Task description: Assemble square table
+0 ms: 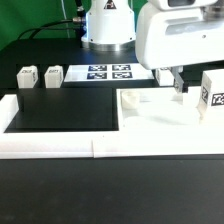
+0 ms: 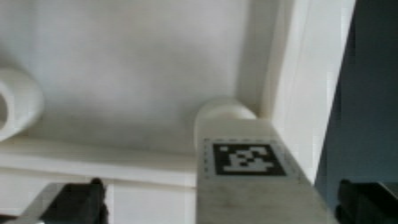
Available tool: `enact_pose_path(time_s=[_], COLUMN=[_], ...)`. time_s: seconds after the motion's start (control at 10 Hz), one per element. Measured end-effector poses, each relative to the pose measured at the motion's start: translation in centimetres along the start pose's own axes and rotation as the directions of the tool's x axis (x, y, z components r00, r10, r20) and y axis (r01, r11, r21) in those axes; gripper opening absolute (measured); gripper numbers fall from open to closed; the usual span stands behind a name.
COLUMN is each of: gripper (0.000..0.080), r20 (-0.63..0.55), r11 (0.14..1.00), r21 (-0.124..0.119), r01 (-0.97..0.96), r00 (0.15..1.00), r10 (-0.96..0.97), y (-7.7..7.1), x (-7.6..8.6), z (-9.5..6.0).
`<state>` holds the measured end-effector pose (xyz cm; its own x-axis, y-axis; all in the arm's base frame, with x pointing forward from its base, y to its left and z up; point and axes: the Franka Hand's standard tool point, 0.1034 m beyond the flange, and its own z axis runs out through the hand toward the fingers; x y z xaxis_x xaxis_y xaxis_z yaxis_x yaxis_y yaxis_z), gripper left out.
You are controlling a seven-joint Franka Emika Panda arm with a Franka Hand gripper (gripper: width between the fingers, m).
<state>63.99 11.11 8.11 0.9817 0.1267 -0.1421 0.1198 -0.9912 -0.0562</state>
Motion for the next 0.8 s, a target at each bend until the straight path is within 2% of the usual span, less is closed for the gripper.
enact_pose_path(time_s=[0.1,0.3,0.4,0.5,0.8], gripper=[0.0619,0.0347,0.0347,0.0292,0.0292], r20=[-0.005,-0.004,-0.004,-0.004,-0.003], r11=[1.000,1.000,1.000,0.998,0.961], r21=[0.000,0.000,0.000,0.001,0.002], r01=[0.000,-0.025,-0.023,-0.055,-0.277], r00=[1.000,1.000,1.000,0.998,0.961], r10=[0.000,0.025,0.023,0.055,0.277], y=[0.03,0.02,0.03,0.00,-0.11], x=[0.03,0.02,0.01,0.01,0.01], z=[0.08,0.13,0.14,0.15,0.16])
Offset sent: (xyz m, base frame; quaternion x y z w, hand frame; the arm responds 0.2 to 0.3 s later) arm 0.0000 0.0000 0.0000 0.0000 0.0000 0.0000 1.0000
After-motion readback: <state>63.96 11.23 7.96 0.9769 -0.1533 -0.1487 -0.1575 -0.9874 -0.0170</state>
